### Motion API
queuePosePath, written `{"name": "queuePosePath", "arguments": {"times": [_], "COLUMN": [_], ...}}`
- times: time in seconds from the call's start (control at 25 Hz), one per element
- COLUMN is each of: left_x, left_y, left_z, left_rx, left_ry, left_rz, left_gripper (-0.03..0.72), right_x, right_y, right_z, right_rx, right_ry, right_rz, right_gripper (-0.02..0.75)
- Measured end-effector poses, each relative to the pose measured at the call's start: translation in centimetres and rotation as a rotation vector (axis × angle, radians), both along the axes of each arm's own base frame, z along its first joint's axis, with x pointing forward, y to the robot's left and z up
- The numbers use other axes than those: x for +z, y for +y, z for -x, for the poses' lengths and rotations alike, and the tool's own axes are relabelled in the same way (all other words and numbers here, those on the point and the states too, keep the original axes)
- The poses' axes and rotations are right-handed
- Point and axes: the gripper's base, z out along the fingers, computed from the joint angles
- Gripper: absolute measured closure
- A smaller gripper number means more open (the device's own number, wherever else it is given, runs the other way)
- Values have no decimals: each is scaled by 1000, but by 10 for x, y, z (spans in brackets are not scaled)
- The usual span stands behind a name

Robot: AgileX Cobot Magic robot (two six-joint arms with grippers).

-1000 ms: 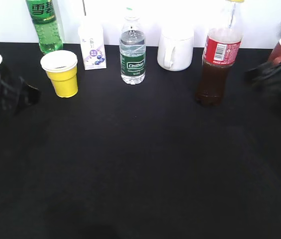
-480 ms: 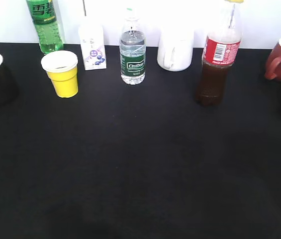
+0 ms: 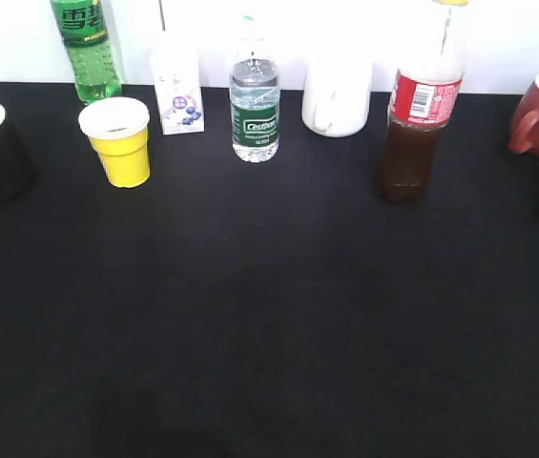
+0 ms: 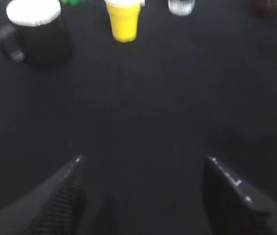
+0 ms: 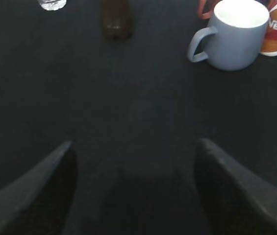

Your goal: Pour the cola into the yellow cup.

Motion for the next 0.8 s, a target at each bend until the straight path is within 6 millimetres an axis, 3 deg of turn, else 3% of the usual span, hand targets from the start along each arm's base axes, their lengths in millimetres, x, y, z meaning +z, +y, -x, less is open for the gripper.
{"name": "queuePosePath", "arguments": {"times": [0.44,0.68,0.8], "left_x": [-3,-3,-3], "left_y": [-3,-6,-6], "left_z": [-8,-7,-7], "left_rx": [9,305,344], "left_ry": [-46,-45,-45], "left_rz": [10,12,12], "left_gripper": [202,207,209], "right_x": [0,0,0], "right_y": [0,1,2], "right_z": [0,2,3], "right_rx": [-3,-231,-318], "right_ry": [-1,-1,-2], "right_rz": [-3,-5,-6], "right_gripper": [174,174,175]}}
